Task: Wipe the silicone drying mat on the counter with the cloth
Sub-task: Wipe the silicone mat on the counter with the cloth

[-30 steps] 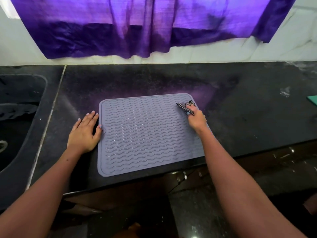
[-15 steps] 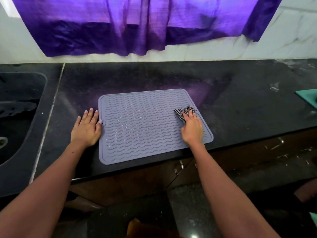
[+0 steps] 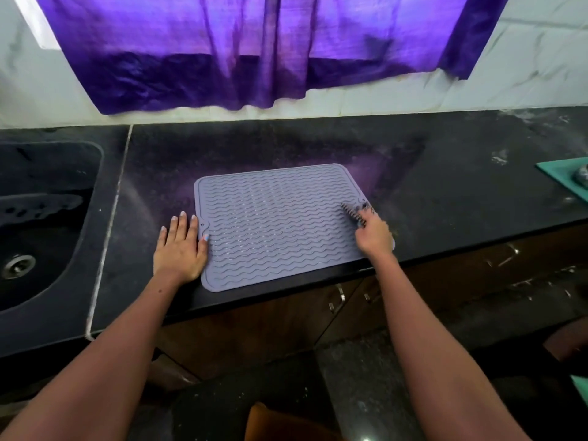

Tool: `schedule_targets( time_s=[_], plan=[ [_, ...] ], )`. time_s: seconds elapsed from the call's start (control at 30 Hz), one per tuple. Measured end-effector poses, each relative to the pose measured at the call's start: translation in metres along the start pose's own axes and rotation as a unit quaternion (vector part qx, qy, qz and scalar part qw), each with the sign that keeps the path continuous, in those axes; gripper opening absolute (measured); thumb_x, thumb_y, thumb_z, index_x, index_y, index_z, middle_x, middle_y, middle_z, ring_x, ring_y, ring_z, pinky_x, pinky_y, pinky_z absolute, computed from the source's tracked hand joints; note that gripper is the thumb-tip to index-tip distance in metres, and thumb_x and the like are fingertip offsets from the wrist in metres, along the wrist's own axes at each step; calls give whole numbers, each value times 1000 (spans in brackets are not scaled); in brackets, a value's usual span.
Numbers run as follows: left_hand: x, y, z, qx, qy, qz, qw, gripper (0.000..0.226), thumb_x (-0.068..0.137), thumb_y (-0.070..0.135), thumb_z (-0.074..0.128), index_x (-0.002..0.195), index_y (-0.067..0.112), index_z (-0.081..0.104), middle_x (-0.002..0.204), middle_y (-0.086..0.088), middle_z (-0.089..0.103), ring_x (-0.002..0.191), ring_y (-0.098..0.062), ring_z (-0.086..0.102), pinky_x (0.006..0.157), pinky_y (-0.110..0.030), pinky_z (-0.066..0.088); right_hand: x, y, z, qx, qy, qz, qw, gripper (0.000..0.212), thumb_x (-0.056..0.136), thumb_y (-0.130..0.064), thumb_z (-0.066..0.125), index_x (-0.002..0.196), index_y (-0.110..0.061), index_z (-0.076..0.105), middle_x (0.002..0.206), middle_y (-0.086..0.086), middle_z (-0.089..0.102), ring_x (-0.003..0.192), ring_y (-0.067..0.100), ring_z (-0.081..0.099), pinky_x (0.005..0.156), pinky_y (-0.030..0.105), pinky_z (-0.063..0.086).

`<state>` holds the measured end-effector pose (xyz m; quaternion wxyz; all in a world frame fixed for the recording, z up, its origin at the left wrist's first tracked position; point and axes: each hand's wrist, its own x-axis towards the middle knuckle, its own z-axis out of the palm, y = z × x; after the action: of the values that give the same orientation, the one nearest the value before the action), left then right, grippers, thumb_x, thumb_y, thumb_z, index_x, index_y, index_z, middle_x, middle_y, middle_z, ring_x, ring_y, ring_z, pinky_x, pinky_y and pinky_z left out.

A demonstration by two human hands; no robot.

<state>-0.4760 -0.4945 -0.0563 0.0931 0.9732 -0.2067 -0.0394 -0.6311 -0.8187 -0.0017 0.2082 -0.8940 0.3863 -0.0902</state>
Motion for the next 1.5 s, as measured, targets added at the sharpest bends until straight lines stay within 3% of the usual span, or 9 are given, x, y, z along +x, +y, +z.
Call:
schedule_targets(
  time_s=[0.13,0.4,0.6,0.77,0.93,1.17,1.3,1.37,1.5],
  plan=[
    [1,-1,2,4,14,4,1000,67,94,49,7,150,12,8,159,-10,3,147,-23,0,118,-39,-3,-3,14,23,-81,-28,-71,994,55,92,-10,44,145,-17,31,158,7,14,145,24,14,118,37,13],
    [1,1,0,-13,27,1,1000,76,86,52,6,150,13,15,158,-9,9,146,-22,4,118,-40,1,20,28,3,240,-87,26,967,44,92,-3,48,134,-17,51,148,-2,37,138,15,34,111,25,25],
    [2,1,1,-24,40,-2,999,80,83,53,0,149,13,19,158,-8,13,146,-21,6,118,-40,3,35,35,-26,556,-90,210,799,35,97,-1,37,129,-4,50,85,-1,72,75,12,67,66,23,55],
    [3,1,1,-23,45,-5,999,81,81,53,-1,149,13,19,158,-6,12,146,-19,6,117,-39,2,29,20,-19,211,7,83,974,43,93,-5,46,136,-11,48,140,8,49,128,28,47,108,37,35],
    [2,1,2,-29,57,-8,998,80,81,52,1,148,13,23,158,-6,14,146,-19,8,117,-39,3,-2,21,21,-112,-25,-125,985,56,93,-7,42,147,-11,26,157,10,14,146,24,13,119,34,10],
    [2,1,3,-41,70,-12,997,81,81,54,5,147,13,27,157,-6,18,146,-19,11,117,-38,4,23,32,-6,143,-80,-58,985,46,94,-3,45,137,-17,46,145,-1,43,128,16,46,103,26,36],
    [3,-2,0,-46,49,-11,998,87,78,62,2,149,15,23,157,-5,14,146,-17,8,118,-36,2,39,31,-26,489,-68,148,857,36,97,-4,41,131,-5,52,106,3,64,87,10,59,77,19,51],
    [-1,-2,-1,-67,59,-11,996,89,78,64,6,147,13,27,156,-8,18,146,-20,12,118,-36,3,35,26,-29,414,-8,153,897,37,97,-8,42,133,-10,52,121,7,62,101,19,59,91,30,47],
    [-14,4,1,-44,64,-32,996,92,75,67,8,147,14,28,157,-11,16,146,-23,11,118,-40,3,1,-1,-18,191,20,-25,981,47,95,-5,43,141,-14,40,145,6,43,131,25,43,109,36,33]
  ],
)
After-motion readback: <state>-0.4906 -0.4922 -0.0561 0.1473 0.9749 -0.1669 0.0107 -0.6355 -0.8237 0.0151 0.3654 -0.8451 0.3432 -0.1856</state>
